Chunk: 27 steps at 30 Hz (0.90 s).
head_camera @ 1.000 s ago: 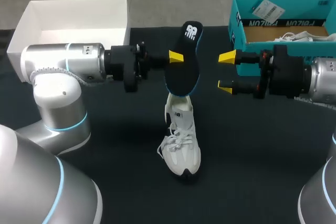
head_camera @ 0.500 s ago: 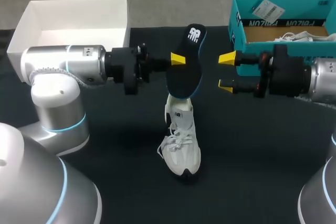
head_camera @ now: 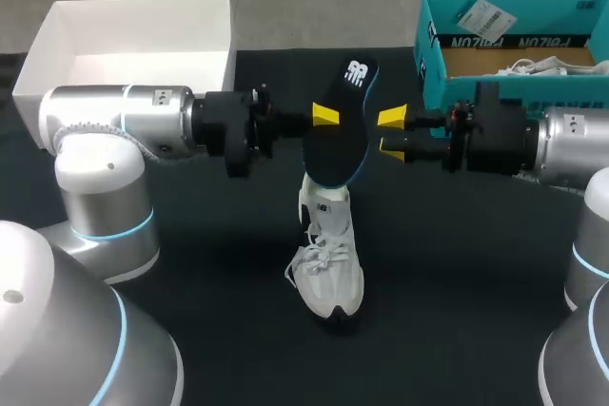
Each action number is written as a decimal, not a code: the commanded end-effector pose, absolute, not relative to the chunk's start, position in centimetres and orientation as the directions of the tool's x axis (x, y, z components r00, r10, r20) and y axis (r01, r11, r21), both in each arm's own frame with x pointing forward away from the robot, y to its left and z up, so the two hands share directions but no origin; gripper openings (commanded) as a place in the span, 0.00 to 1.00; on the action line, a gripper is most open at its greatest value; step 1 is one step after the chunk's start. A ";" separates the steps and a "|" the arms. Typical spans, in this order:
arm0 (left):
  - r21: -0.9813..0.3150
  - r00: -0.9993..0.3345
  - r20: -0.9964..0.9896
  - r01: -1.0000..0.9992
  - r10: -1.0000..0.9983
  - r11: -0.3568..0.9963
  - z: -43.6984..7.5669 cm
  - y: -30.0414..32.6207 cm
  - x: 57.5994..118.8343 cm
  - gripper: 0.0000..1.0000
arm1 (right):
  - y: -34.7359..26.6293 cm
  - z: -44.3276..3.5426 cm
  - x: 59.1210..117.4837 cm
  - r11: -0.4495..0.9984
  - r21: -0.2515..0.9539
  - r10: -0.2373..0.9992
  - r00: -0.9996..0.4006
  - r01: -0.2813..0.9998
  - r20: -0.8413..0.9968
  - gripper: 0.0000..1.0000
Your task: Take the shoe out of the shoebox, open the shoe tongue, remove and reinsert the insole, then place the shoe into the shoebox
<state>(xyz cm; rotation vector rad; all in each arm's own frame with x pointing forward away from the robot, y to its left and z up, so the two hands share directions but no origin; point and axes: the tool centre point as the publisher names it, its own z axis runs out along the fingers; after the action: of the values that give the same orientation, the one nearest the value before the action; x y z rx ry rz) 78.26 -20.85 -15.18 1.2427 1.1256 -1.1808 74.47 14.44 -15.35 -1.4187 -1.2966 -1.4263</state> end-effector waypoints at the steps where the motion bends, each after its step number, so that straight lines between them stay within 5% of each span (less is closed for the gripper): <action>1: 0.092 0.092 -0.996 0.995 -0.012 -0.034 -15.9 -22.3 78.7 0.00 | 15.9 -15.1 75.0 -0.192 0.131 0.169 -0.099 0.973 0.981 0.42; 12: 0.122 0.122 -0.993 0.991 0.002 -0.060 -16.0 -23.6 78.7 0.00 | 16.9 -15.7 74.7 -0.148 0.094 0.178 -0.067 0.985 0.982 0.36; 16: 0.132 0.133 -0.991 0.990 0.005 -0.057 -15.9 -23.6 78.4 0.00 | 17.0 -15.9 74.7 -0.145 0.082 0.184 -0.055 0.986 0.981 0.19; 17: 0.133 0.133 -0.991 0.990 0.004 -0.056 -15.9 -23.7 78.3 0.00 | 17.0 -16.0 74.7 -0.145 0.081 0.184 -0.054 0.986 0.981 0.00; 22: 0.129 0.129 -0.992 0.990 -0.001 -0.054 -15.7 -23.9 77.9 0.00 | 16.8 -16.3 74.6 -0.149 0.075 0.184 -0.047 0.986 0.982 0.00; 23: 0.124 0.124 -0.992 0.991 -0.003 -0.052 -15.7 -23.9 77.8 0.32 | 16.8 -16.3 74.6 -0.150 0.075 0.183 -0.047 0.986 0.982 0.00; 24: 0.115 0.115 -0.993 0.992 -0.007 -0.051 -15.8 -23.8 77.7 0.49 | 16.7 -16.3 74.5 -0.153 0.076 0.181 -0.048 0.985 0.982 0.00; 25: 0.104 0.103 -0.995 0.993 -0.012 -0.052 -15.8 -23.6 77.7 0.91 | 16.5 -16.3 74.5 -0.154 0.078 0.180 -0.049 0.985 0.982 0.00; 27: 0.089 0.088 -0.996 0.995 -0.020 -0.050 -15.8 -23.2 77.7 1.00 | 16.4 -16.4 74.5 -0.158 0.080 0.178 -0.051 0.984 0.983 0.00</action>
<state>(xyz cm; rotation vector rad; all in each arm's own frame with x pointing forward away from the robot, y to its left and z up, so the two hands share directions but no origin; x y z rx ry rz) 78.08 -23.64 -15.70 1.2860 1.1026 -1.1903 74.75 16.50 -16.29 -1.4306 -1.3098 -1.2867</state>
